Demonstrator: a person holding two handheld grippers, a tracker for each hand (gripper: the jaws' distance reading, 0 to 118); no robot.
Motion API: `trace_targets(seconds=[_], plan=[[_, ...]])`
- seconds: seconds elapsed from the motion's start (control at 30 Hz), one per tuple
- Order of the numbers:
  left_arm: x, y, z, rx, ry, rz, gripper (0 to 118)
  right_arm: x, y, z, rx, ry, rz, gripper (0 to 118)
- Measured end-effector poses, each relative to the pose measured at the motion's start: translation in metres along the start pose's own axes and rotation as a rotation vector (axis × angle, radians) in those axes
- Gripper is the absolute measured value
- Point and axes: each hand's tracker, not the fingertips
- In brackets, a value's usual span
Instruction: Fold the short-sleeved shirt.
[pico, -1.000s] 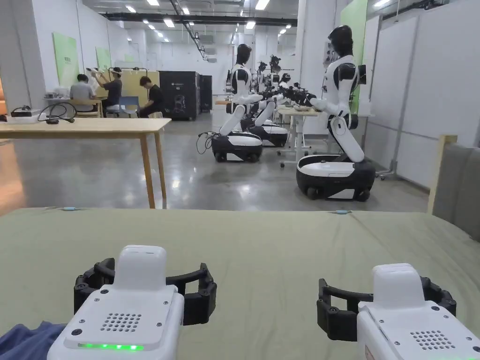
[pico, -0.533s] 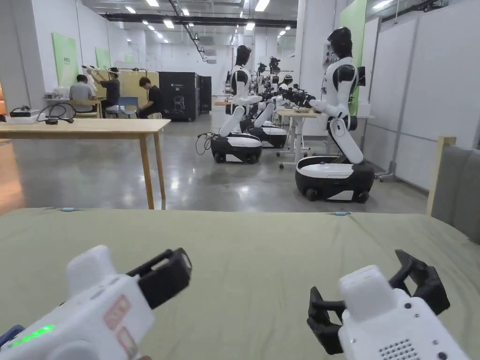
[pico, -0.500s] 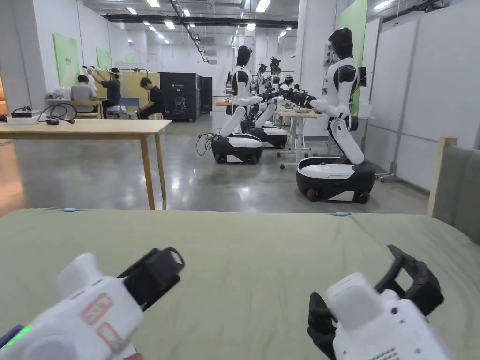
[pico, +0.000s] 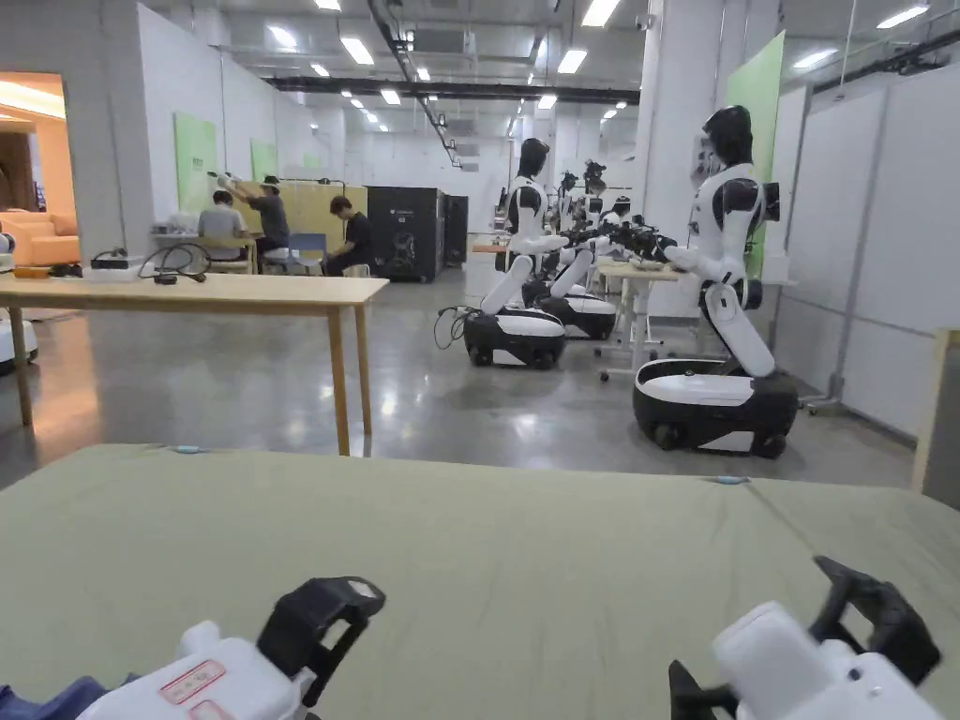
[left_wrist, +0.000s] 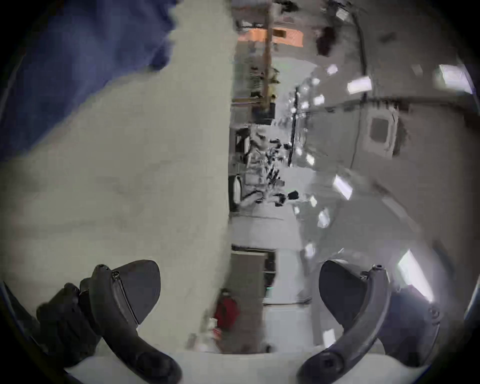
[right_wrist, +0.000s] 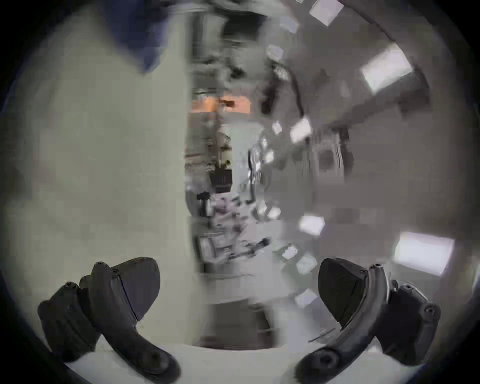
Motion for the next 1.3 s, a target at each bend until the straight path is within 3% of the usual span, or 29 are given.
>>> trace_targets(seconds=[0.03, 0.1, 0.13, 0.17, 0.27, 0.37, 0.5, 0.67, 1.07, 1.13, 1.2, 1.23, 1.27, 1.3], plan=[[0.020, -0.006, 0.003, 0.042, 0.034, -0.190, 118, 0.016, 0.002, -0.003, -0.040, 0.033, -0.221, 118], [0.052, -0.026, 0.008, 0.149, 0.106, -0.564, 118, 0.039, -0.004, -0.004, -0.059, 0.097, -0.561, 118], [0.044, -0.014, -0.001, 0.204, 0.177, -0.723, 118, 0.044, -0.010, -0.003, -0.030, 0.106, -0.656, 118], [0.051, -0.024, -0.002, 0.273, 0.239, -0.849, 118, 0.044, -0.013, -0.002, -0.018, 0.082, -0.684, 118], [0.053, -0.043, -0.002, 0.384, 0.311, -1.036, 118, 0.031, -0.006, 0.010, 0.003, 0.018, -0.585, 118], [0.052, -0.046, -0.003, 0.365, 0.294, -1.065, 118, 0.018, 0.002, 0.014, 0.019, -0.042, -0.451, 118], [0.050, -0.047, -0.003, 0.373, 0.302, -1.096, 118, 0.006, 0.013, 0.021, 0.034, -0.053, -0.384, 118], [0.055, -0.054, 0.003, 0.426, 0.321, -1.148, 118, 0.007, 0.011, 0.016, 0.042, -0.057, -0.394, 118], [0.060, -0.055, 0.009, 0.420, 0.286, -1.126, 118, 0.012, 0.008, 0.013, 0.031, -0.056, -0.416, 118], [0.059, -0.055, 0.010, 0.416, 0.280, -1.113, 117, 0.011, 0.011, 0.018, 0.047, -0.063, -0.422, 111], [0.058, -0.053, 0.010, 0.411, 0.269, -1.113, 103, 0.010, 0.012, 0.015, 0.036, -0.089, -0.418, 60], [0.058, -0.051, 0.009, 0.397, 0.262, -1.115, 84, 0.011, 0.011, 0.014, 0.034, -0.087, -0.425, 34], [0.057, -0.050, 0.009, 0.397, 0.262, -1.108, 40, 0.012, 0.010, 0.013, 0.032, -0.080, -0.438, 17], [0.056, -0.050, 0.009, 0.407, 0.255, -1.093, 8, 0.014, 0.011, 0.012, 0.023, -0.066, -0.449, 15]])
